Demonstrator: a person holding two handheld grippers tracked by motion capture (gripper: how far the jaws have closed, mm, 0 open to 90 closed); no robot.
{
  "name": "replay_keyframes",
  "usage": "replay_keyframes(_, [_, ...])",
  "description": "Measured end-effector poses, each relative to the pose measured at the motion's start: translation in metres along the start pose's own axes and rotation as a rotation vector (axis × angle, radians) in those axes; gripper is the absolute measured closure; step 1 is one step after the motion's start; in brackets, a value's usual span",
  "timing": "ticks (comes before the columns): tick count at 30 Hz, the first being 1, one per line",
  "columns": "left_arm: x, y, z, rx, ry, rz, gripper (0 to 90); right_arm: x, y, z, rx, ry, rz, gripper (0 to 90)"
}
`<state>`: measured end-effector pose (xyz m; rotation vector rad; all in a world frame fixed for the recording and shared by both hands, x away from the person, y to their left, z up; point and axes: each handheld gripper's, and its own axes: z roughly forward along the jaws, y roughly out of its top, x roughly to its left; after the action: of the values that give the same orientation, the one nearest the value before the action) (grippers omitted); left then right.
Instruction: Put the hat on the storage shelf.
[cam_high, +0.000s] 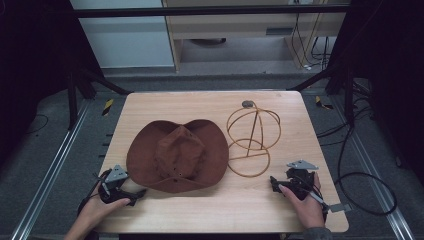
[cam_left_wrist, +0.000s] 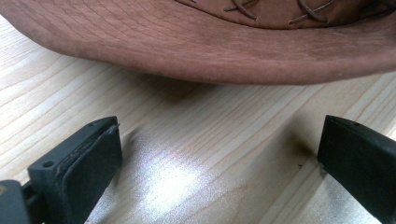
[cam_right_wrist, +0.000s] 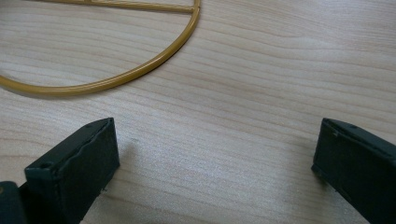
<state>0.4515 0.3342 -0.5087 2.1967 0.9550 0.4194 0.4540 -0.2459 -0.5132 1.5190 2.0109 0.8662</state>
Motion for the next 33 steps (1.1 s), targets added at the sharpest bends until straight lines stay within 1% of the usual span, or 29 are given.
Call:
replay_keyframes(6, [0.000,0.000,-0.001,0.003,-0.005,0.004,0.0,0.000,0.000,0.000,0.000,0.000,0.000,0.4])
replay_keyframes(7, [0.000,0.000,-0.002,0.006,-0.006,0.003,2.0,0.000,0.000,0.000,0.000,0.000,0.000,0.4])
replay_keyframes(8, [0.002,0.001,-0.005,0.006,0.003,-0.001,6.0,0.000,0.000,0.000,0.000,0.000,0.000,0.4])
replay_keyframes(9, [0.002,0.001,-0.005,0.006,0.003,-0.001,9.2,0.000,0.000,0.000,0.000,0.000,0.000,0.4])
replay_keyframes(10, [0.003,0.001,-0.009,-0.016,0.005,-0.009,8.8,0.000,0.000,0.000,0.000,0.001,0.000,0.4])
replay_keyframes(15, [0.003,-0.001,-0.016,-0.023,-0.016,0.011,5.6,0.000,0.000,0.000,0.000,0.000,0.000,0.4])
replay_keyframes(17, [0.002,-0.003,-0.023,-0.037,-0.027,0.009,4.3,0.000,0.000,0.000,0.000,0.000,0.000,0.4])
replay_keyframes(18, [0.002,-0.003,-0.023,-0.037,-0.027,0.009,3.8,0.000,0.000,0.000,0.000,0.001,0.000,0.4])
replay_keyframes(19, [0.002,-0.003,-0.028,-0.054,-0.020,0.004,3.8,0.000,0.000,0.000,0.000,0.000,0.000,0.4])
replay_keyframes(20, [0.002,-0.003,-0.028,-0.054,-0.020,0.004,3.8,0.000,0.000,0.000,0.000,0.000,0.000,0.4])
replay_keyframes(21, [0.002,-0.002,-0.030,-0.071,-0.022,-0.006,3.8,0.000,0.000,0.000,0.000,0.000,0.000,0.4])
replay_keyframes(22, [0.002,0.000,-0.035,-0.098,-0.029,-0.016,3.3,0.000,0.000,0.000,0.000,0.000,0.000,0.4])
replay_keyframes(23, [0.001,0.001,-0.037,-0.110,-0.034,-0.020,3.2,0.000,0.000,0.000,0.000,0.000,0.000,0.4])
replay_keyframes(24, [0.001,0.001,-0.037,-0.110,-0.034,-0.020,3.0,0.000,0.000,0.000,0.000,0.000,0.000,0.4])
replay_keyframes(26, [-0.003,0.005,-0.044,-0.154,-0.059,-0.015,2.7,0.000,0.000,0.000,0.000,0.000,0.000,0.4])
replay_keyframes(28, [-0.005,0.010,-0.048,-0.174,-0.063,-0.017,2.4,0.000,0.000,0.000,0.000,0.000,0.000,0.4])
replay_keyframes(29, [-0.005,0.010,-0.048,-0.174,-0.063,-0.017,2.4,0.000,0.000,0.000,0.000,0.000,0.000,0.4])
replay_keyframes(30, [-0.006,0.015,-0.052,-0.205,-0.073,-0.023,2.4,0.000,0.000,0.000,0.000,0.000,0.000,0.4])
replay_keyframes(33, [-0.007,0.022,-0.059,-0.243,-0.084,-0.028,2.3,0.000,0.000,0.000,0.000,0.000,0.000,0.4])
